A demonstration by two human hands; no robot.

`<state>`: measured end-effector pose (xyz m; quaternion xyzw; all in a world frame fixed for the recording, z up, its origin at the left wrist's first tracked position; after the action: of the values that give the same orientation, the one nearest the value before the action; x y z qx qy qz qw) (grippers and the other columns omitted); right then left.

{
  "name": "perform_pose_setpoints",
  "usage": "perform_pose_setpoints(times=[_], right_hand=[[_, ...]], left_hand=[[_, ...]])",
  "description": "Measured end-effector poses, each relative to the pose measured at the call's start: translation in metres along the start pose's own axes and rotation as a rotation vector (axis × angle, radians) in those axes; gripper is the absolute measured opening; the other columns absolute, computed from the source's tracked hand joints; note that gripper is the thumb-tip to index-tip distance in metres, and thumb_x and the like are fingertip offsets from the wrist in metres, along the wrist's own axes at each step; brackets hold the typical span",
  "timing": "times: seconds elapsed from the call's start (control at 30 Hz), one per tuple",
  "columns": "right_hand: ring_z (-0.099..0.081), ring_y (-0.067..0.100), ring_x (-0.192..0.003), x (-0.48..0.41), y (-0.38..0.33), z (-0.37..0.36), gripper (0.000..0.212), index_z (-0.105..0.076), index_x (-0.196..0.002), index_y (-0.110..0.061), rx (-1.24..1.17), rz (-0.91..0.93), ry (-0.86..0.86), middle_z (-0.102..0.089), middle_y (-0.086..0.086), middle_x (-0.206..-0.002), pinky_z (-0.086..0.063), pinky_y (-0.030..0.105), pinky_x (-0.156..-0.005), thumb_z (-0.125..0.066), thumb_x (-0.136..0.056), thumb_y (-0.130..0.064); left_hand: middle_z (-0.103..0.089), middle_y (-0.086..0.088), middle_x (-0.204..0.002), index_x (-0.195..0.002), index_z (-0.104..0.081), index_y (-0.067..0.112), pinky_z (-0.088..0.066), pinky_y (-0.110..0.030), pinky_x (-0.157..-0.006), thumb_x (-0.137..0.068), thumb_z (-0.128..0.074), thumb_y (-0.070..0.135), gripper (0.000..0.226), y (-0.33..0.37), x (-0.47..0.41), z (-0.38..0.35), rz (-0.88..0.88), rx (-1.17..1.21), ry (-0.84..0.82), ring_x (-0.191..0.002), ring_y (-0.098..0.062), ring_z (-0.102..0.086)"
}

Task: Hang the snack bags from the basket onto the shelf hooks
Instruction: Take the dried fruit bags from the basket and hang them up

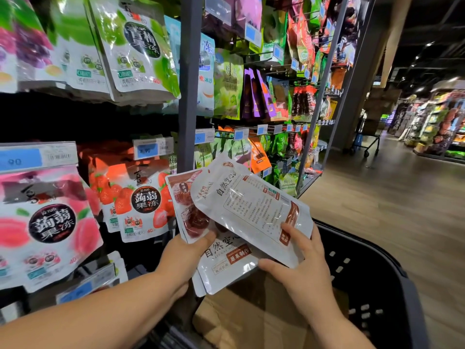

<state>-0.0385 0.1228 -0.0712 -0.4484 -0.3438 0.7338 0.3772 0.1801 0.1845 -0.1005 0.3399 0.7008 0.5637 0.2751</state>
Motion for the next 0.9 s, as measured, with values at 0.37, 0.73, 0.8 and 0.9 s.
perform_pose_setpoints(times=[0.37, 0.73, 0.8, 0.9], right_hand=[[-0.021, 0.007, -0.140, -0.008, 0.006, 0.001, 0.032, -0.070, -0.118, -0.035, 0.346, 0.122, 0.124, -0.020, -0.026, -0.146, -0.018, 0.026, -0.112, -0.073, -0.086, -0.030], [-0.063, -0.013, -0.090, -0.010, 0.023, -0.002, 0.018, -0.071, -0.100, -0.028, -0.031, 0.174, 0.368, -0.068, -0.033, -0.085, -0.046, 0.004, -0.076, -0.055, -0.092, -0.030], [-0.064, -0.009, -0.086, -0.016, 0.023, 0.003, 0.018, -0.072, -0.100, -0.023, -0.083, 0.159, 0.434, -0.070, -0.025, -0.085, -0.046, 0.004, -0.073, -0.055, -0.094, -0.026], [-0.063, -0.004, -0.084, -0.023, 0.017, 0.010, 0.016, -0.071, -0.100, -0.019, -0.141, 0.118, 0.494, -0.069, -0.014, -0.090, -0.045, 0.006, -0.073, -0.055, -0.098, -0.021]], left_hand=[[-0.077, -0.005, -0.093, -0.100, -0.072, 0.014, -0.055, -0.050, -0.092, -0.083, -0.077, 0.017, 0.018, -0.004, -0.010, 0.009, -0.019, -0.040, 0.018, -0.090, -0.028, -0.073], [-0.076, 0.004, -0.104, -0.107, -0.072, 0.026, -0.054, -0.049, -0.095, -0.080, -0.081, 0.026, 0.028, -0.013, -0.023, 0.016, -0.071, -0.140, 0.040, -0.097, -0.023, -0.071], [-0.075, 0.005, -0.106, -0.110, -0.071, 0.027, -0.053, -0.049, -0.095, -0.081, -0.080, 0.026, 0.031, -0.010, -0.024, 0.016, -0.089, -0.159, 0.047, -0.098, -0.022, -0.070], [-0.074, 0.006, -0.108, -0.115, -0.070, 0.025, -0.052, -0.047, -0.097, -0.082, -0.079, 0.027, 0.034, -0.005, -0.026, 0.016, -0.114, -0.177, 0.056, -0.100, -0.021, -0.069]])
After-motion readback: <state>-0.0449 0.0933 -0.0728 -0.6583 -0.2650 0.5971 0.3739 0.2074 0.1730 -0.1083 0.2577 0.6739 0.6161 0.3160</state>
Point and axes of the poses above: each hand's wrist, its own x-axis away from the middle knuckle, its own z-axis out of the back of the hand, y = z × x, the point moved 2 cm from there along -x, towards the middle knuckle
